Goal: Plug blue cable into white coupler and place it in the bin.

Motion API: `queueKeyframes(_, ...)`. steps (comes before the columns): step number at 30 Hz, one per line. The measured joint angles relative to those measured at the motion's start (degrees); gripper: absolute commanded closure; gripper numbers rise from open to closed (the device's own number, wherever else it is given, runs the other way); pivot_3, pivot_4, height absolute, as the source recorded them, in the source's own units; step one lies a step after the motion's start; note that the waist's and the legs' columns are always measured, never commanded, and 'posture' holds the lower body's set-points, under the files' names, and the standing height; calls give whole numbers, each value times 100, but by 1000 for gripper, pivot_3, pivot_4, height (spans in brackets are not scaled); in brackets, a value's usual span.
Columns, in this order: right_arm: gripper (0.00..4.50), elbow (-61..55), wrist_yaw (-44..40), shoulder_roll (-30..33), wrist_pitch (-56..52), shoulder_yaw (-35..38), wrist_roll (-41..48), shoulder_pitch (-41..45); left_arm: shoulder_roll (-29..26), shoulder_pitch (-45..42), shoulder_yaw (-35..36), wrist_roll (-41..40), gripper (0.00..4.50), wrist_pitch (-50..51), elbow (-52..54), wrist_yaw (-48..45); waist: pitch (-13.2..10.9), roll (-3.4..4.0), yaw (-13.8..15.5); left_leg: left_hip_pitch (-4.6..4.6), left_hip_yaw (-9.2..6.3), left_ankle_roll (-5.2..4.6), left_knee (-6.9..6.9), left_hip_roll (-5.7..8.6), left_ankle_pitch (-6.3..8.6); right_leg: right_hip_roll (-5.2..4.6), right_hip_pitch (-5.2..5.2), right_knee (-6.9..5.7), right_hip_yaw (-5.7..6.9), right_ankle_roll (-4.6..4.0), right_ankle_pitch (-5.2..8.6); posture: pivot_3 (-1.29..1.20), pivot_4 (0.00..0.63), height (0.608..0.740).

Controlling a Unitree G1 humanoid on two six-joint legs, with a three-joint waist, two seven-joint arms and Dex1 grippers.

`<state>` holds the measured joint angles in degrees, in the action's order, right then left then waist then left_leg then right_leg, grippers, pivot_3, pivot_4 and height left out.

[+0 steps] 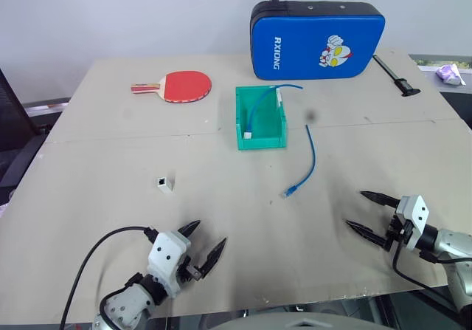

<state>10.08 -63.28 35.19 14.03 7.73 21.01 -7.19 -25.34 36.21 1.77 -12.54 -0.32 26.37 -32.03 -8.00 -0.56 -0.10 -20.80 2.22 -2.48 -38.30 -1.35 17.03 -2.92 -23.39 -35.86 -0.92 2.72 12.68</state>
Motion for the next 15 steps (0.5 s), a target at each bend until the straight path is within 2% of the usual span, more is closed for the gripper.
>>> queueKeyframes(15,59,-1,1,0,5,1,-1,-27,0,5,3,-9,434,99,72,4,-1,-1,1,0,0,0,0,0,0,-1,0,0,0,0,0,0,150,728)
